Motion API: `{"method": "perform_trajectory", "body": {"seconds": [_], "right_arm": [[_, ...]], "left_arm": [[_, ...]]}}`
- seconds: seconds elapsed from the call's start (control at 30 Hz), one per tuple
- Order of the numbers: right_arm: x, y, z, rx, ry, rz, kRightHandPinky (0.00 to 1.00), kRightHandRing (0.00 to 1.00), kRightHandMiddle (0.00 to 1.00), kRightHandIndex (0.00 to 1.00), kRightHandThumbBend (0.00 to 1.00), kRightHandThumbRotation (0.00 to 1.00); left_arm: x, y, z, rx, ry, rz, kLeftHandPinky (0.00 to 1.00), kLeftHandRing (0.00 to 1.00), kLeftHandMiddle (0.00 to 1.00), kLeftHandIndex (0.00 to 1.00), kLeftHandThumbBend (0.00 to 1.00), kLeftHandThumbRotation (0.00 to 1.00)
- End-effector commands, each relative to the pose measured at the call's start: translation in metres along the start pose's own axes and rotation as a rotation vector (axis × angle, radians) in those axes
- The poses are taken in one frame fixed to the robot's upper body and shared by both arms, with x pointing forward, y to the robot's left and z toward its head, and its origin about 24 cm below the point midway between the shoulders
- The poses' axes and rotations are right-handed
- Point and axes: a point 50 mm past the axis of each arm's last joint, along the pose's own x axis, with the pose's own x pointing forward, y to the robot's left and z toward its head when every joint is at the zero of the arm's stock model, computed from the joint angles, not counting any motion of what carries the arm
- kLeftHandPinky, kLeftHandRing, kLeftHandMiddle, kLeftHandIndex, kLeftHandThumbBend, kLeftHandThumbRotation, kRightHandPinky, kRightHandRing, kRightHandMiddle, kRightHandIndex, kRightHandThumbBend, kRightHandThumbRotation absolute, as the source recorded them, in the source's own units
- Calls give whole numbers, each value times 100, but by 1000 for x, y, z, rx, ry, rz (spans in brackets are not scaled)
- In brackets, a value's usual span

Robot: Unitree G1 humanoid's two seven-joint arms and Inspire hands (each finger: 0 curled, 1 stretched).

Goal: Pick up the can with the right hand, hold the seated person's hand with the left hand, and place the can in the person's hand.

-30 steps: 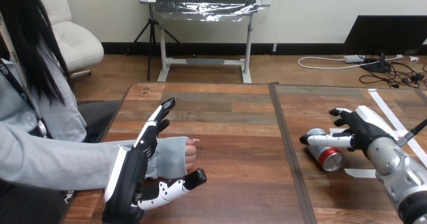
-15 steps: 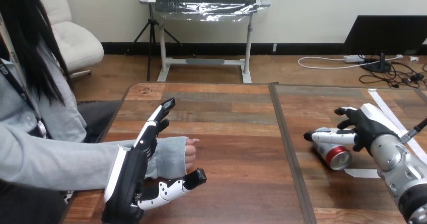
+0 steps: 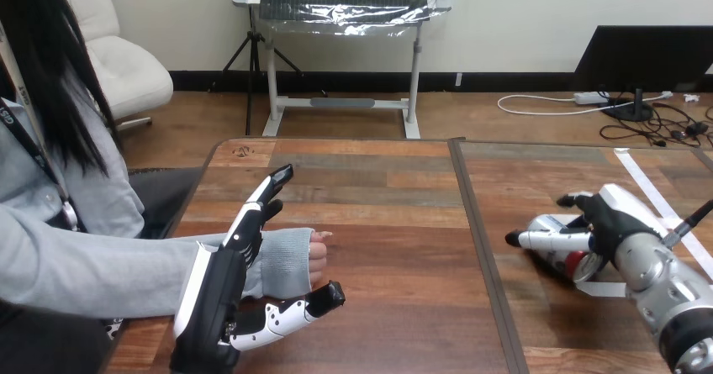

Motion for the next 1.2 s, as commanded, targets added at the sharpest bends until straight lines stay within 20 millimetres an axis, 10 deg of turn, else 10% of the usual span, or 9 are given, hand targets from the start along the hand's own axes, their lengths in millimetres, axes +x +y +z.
{"method": "perform_trajectory", "body": {"seconds": [0.0,1.17], "right_arm": [[4,-18,35,-18,-64,-32,55,74,81,89,97,51],[3,14,19,-198,22,115,47,65,75,81,93,40]], "left_arm": [[17,4,9,7,-91,25,91,95,93,90,100,47],[15,4,12,-2,-111,28,90,95,93,90,100,45]]}}
